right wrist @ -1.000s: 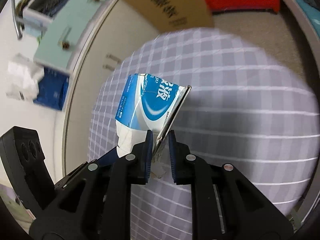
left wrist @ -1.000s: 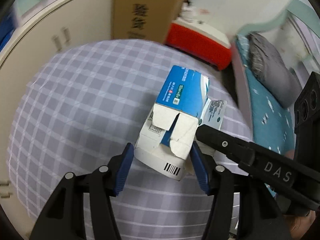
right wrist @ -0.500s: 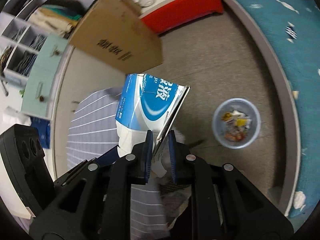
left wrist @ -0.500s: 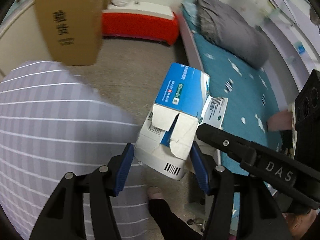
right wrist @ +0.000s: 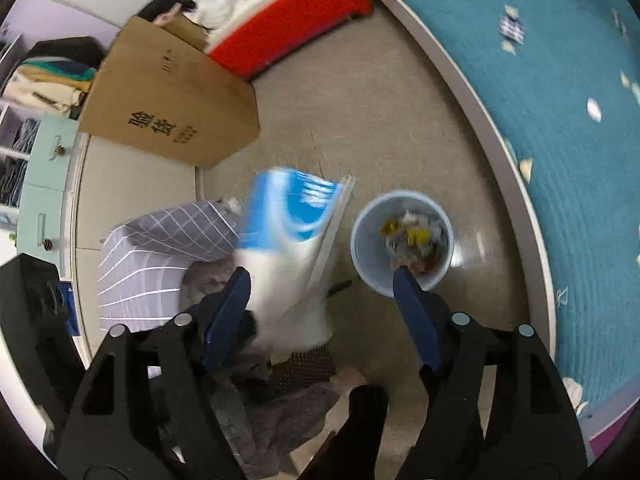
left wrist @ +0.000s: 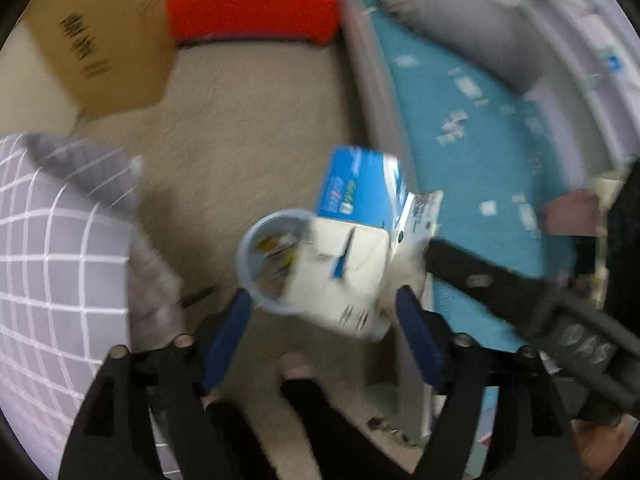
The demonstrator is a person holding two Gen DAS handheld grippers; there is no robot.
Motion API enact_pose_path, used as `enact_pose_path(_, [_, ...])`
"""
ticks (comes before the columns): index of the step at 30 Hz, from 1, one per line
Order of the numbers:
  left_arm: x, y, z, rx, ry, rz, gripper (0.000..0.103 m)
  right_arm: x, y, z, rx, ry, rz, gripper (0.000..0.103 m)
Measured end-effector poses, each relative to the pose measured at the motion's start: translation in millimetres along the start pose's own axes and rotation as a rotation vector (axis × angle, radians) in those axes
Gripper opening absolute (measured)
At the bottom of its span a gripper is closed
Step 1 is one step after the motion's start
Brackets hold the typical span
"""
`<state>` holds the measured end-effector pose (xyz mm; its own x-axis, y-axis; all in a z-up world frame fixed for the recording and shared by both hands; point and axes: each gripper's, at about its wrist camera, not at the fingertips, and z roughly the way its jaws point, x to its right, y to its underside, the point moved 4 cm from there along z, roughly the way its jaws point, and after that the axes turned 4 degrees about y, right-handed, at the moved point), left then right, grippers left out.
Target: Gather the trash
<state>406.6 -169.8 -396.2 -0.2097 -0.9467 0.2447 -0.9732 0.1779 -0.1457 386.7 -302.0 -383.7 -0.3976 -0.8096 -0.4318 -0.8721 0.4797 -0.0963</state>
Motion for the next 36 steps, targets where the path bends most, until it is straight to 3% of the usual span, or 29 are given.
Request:
enact_pose_path(4, [-19, 4, 3, -0.010, -0.029, -0.072, 0.075, 20, 1, 1, -0.020, 0.031, 0.011, 0.073])
enact_pose_path(10, [-26, 16, -18, 0.032, -0.070, -0.131, 0.075, 3, 11, -12, 0.000, 0.041, -0.101, 0.073])
enact_pose_path(20, [-28, 54, -133, 0.229, -0.161, -0.154, 0.078, -50, 52, -79, 0.130, 0.001, -0.319, 0.073])
enact_pose_path(26, [-24, 101, -229, 0.436, -0.267, -0.102, 0.083, -78, 104, -147, 0.278, -0.019, -0.430, 0.073])
enact_pose_path(31, [-20, 159, -298, 0.570, -0.263, -0.086, 0.085, -90, 165, -202, 0.419, -0.012, -0.471, 0.076])
enact_pose_path(36, [-8, 221, -351, 0.654, -0.287, -0.014, 0.089, -94, 240, -256, 0.566, -0.004, -0.479, 0.080])
